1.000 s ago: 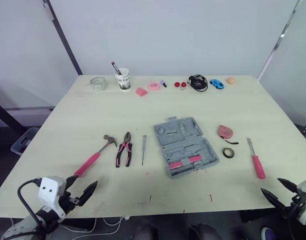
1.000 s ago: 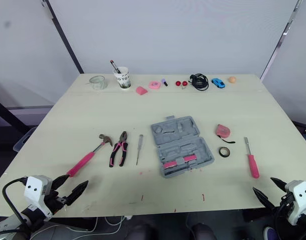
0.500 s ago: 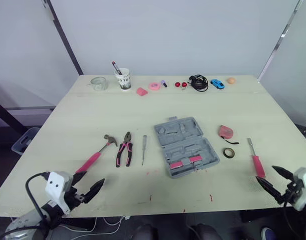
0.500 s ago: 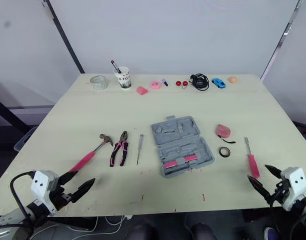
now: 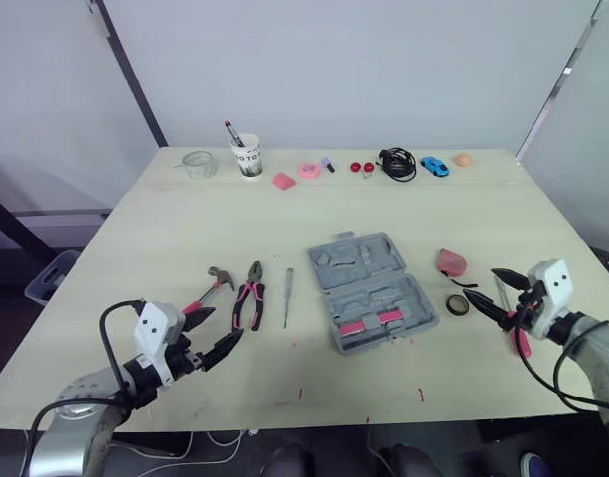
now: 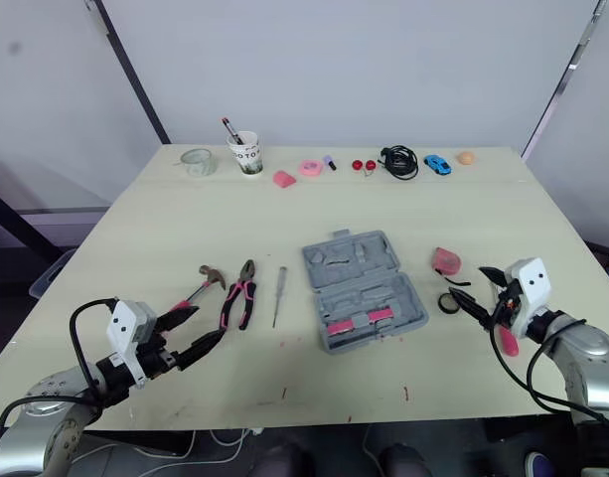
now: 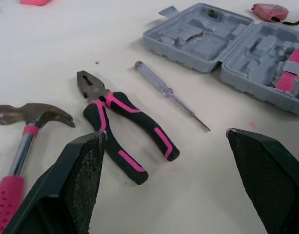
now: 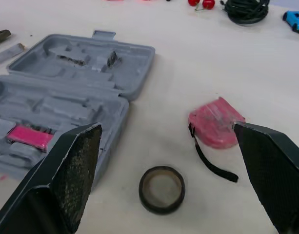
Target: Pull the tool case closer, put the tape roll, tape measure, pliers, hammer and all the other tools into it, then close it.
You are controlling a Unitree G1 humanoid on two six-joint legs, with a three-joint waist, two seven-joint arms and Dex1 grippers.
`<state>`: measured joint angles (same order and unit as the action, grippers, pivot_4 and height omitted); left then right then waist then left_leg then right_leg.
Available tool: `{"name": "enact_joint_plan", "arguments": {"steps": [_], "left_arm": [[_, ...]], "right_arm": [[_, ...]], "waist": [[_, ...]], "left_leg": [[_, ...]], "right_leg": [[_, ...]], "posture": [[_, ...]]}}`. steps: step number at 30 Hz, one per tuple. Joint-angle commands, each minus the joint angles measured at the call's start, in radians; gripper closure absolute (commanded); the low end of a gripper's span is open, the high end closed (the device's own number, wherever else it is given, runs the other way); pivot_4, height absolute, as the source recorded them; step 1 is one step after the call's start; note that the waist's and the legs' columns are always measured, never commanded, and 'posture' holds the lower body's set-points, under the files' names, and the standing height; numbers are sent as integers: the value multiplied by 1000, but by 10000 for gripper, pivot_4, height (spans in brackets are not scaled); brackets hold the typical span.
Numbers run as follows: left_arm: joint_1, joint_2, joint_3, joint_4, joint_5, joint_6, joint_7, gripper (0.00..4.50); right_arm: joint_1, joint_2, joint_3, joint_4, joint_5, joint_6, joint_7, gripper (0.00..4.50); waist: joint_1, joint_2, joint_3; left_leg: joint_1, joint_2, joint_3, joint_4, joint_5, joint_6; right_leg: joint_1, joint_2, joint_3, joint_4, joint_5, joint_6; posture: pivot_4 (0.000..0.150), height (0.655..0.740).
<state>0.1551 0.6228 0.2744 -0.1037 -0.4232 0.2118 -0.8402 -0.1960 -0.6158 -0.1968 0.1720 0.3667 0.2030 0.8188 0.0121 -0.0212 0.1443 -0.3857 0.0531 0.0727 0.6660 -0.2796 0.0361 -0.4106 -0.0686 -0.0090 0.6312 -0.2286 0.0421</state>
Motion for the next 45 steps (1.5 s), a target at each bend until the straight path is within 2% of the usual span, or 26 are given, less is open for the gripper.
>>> {"name": "enact_joint_plan", "arguments": {"steps": [1,6,17,18,21,22,24,26,27,28,38,45], "left_arm": [[-61,12,-38,1,11,14,-11,3119],[-187,5,-134,79,57,35,-31,3119],[-345,-9,-235,236,140,32,-41,3119],[-366,-13,-246,256,147,32,-43,6979],[-418,-25,-274,305,166,33,-48,11908],[-432,-27,-284,316,172,33,-55,18636],[-467,-36,-303,346,185,35,-60,25376],[-497,-43,-317,381,203,31,-62,34891],[-510,-47,-323,398,210,30,-65,40731],[-524,-52,-332,413,214,35,-72,44593],[-626,-92,-392,531,265,46,-114,44933],[-632,-95,-394,538,268,55,-136,44933]], "right_arm": [[-114,2,51,67,-50,4,-4,0],[-369,44,174,311,-167,-9,1,0],[-632,80,262,692,-323,-142,1,0],[-653,85,273,726,-341,-156,0,4041],[-692,95,299,801,-390,-206,-10,9546],[-701,99,302,818,-397,-223,-9,16203],[-719,117,295,841,-397,-241,-1,23345],[-733,130,301,860,-411,-259,1,33155],[-738,136,307,870,-422,-268,3,40171],[-742,143,316,881,-433,-270,5,43777],[-777,204,365,970,-513,-282,-9,44582],[-789,236,379,1000,-541,-316,7,44582]], "waist": [[-2,0,1],[-15,0,1],[-27,0,1],[-28,0,1],[-27,0,1],[-27,0,1],[-28,0,1],[-28,0,1],[-28,0,1],[-29,0,1],[-30,0,1],[-32,0,1]], "left_leg": [[0,-2,1,1,0,0],[1,-5,1,1,0,0],[-3,-6,2,1,0,0],[-3,-6,2,1,0,0],[-3,-6,1,1,0,0],[-3,-6,1,1,0,0],[-3,-6,1,1,1,0],[-3,-6,1,1,1,0],[-3,-6,2,1,1,0],[-3,-6,2,1,1,0],[-3,-6,2,2,1,-1],[-3,-6,1,2,1,-1]], "right_leg": [[0,0,0,0,0,0],[0,0,0,2,0,0],[0,0,-1,0,3,5],[0,0,-1,0,3,5],[0,0,-2,0,3,5],[0,0,-2,1,3,5],[0,0,-1,1,3,6],[0,0,-1,1,3,6],[0,0,-1,1,4,6],[0,0,-1,1,4,6],[0,0,-1,2,4,6],[0,0,-1,3,4,6]], "posture": [[1500,7400],[1500,7400],[1500,7400],[1500,7400],[1500,7400],[1500,7400],[1500,7400],[1500,7400],[1500,7400],[1500,7400],[1500,7400],[1500,7400]]}}
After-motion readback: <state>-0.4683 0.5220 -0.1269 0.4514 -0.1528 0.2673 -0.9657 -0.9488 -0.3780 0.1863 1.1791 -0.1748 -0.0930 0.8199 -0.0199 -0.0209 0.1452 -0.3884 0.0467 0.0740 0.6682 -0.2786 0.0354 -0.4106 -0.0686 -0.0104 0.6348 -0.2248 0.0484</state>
